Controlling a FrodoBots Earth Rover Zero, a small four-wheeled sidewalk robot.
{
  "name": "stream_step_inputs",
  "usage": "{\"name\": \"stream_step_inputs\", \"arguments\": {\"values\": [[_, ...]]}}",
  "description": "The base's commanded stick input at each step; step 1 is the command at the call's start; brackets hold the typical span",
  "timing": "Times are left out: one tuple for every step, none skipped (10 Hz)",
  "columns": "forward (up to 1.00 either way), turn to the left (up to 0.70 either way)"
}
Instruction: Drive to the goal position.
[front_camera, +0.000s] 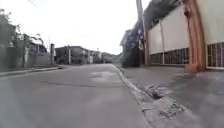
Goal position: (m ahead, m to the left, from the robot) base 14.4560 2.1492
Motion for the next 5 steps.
{"name": "stream_step_inputs", "arguments": {"values": [[1.00, 0.00], [1.00, 0.00], [1.00, 0.00], [1.00, 0.00], [1.00, 0.00]]}}
